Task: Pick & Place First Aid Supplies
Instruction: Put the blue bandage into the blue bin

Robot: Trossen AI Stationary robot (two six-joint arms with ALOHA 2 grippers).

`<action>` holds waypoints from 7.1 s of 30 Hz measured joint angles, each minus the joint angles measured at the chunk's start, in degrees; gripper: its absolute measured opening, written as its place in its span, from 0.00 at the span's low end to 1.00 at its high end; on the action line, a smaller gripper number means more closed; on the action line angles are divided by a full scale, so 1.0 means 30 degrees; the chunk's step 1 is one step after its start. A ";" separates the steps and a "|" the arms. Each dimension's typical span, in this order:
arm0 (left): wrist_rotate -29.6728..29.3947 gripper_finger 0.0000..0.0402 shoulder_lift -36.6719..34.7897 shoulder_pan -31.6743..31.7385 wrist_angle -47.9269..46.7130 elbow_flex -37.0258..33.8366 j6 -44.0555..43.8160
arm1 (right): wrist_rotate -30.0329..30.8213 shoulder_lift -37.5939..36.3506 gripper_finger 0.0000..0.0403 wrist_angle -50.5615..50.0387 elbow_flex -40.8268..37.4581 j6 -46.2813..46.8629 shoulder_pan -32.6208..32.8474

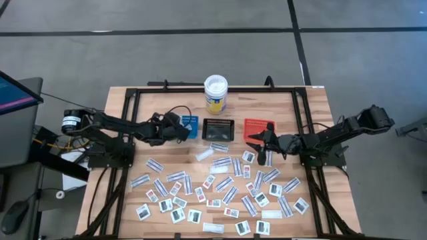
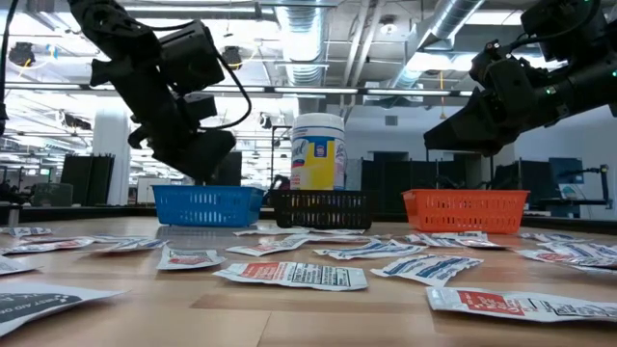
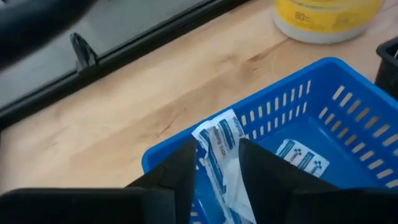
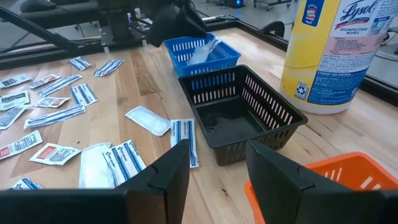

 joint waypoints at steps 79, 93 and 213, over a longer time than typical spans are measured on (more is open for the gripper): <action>0.5089 0.31 0.8327 -0.6819 1.3818 0.0058 0.5323 | -0.1141 -0.0003 0.36 -0.0178 0.0003 -0.0007 0.0000; 0.5770 0.02 0.7723 -0.6863 1.3527 -0.0015 0.4701 | -0.1144 0.0000 0.36 -0.0458 0.0000 -0.0007 0.0000; 0.5651 0.27 0.5370 -0.7905 1.4785 0.0430 0.5495 | -0.6457 1.3587 0.15 -0.9885 1.2254 -0.2691 -0.0408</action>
